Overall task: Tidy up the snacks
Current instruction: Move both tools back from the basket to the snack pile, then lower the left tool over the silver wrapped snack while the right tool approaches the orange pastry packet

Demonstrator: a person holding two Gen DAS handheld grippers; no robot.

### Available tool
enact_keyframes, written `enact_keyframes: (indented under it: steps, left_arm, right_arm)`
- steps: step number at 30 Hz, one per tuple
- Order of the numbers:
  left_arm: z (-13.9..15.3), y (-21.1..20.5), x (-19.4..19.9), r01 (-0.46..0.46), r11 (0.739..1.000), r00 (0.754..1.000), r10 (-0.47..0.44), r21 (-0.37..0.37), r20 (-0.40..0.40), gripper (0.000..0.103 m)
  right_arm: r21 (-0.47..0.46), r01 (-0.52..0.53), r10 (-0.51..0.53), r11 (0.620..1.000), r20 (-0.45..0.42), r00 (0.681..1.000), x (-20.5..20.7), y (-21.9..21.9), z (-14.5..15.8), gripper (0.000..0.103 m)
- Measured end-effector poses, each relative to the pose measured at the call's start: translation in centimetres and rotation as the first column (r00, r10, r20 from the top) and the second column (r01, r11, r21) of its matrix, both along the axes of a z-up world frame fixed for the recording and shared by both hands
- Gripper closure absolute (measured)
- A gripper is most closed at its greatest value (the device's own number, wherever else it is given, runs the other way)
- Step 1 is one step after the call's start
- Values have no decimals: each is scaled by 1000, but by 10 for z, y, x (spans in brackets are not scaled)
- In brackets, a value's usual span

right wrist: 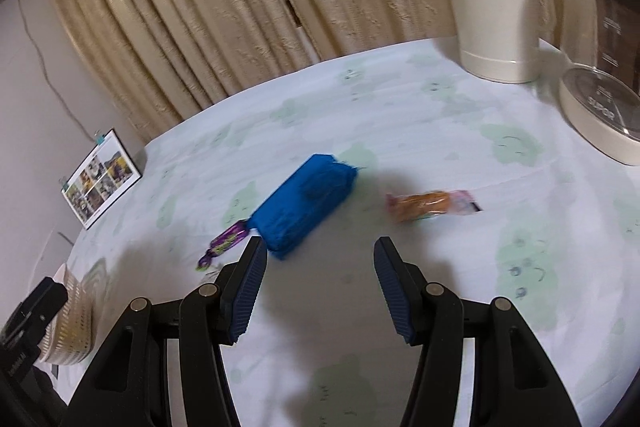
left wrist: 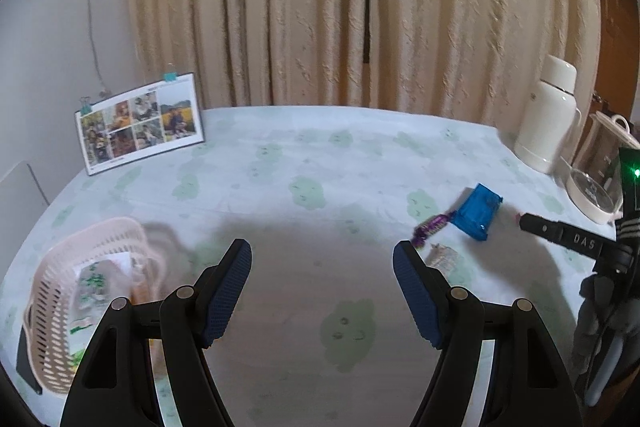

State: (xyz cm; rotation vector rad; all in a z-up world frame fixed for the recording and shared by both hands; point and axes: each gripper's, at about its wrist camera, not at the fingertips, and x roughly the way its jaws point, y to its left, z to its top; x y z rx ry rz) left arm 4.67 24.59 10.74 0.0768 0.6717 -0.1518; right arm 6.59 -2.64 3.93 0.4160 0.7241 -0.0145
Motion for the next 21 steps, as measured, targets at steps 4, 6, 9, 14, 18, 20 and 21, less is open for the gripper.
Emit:
enact_keyframes:
  steps: [4, 6, 9, 14, 18, 20, 21]
  left_arm:
    - [-7, -14, 7, 33, 999, 999, -33, -9, -23, 29]
    - [-12, -23, 12, 58, 998, 997, -59, -21, -45, 29]
    - [-21, -37, 20, 107, 993, 991, -110, -42, -82, 29]
    - [-40, -60, 38, 184, 981, 970, -190, -56, -154, 29]
    - [-50, -76, 48, 230, 971, 952, -239, -67, -190, 34]
    - [-55, -85, 52, 260, 964, 942, -266, -54, -204, 37]
    - [-58, -89, 54, 270, 962, 938, -274, -46, -212, 40]
  right_arm:
    - [13, 12, -12, 1000, -7, 1000, 0, -6, -2, 49]
    - [14, 9, -9, 1000, -9, 1000, -1, -6, -3, 49]
    - [15, 1, -1, 1000, -12, 1000, -1, -5, -3, 49]
    - [28, 11, -10, 1000, -15, 1000, -2, -6, -4, 49]
    - [40, 19, -19, 999, -19, 1000, -3, -8, -5, 49]
    - [43, 19, -18, 999, -20, 1000, -3, -8, -5, 49]
    - [44, 18, -17, 999, -20, 1000, -3, -8, -5, 49]
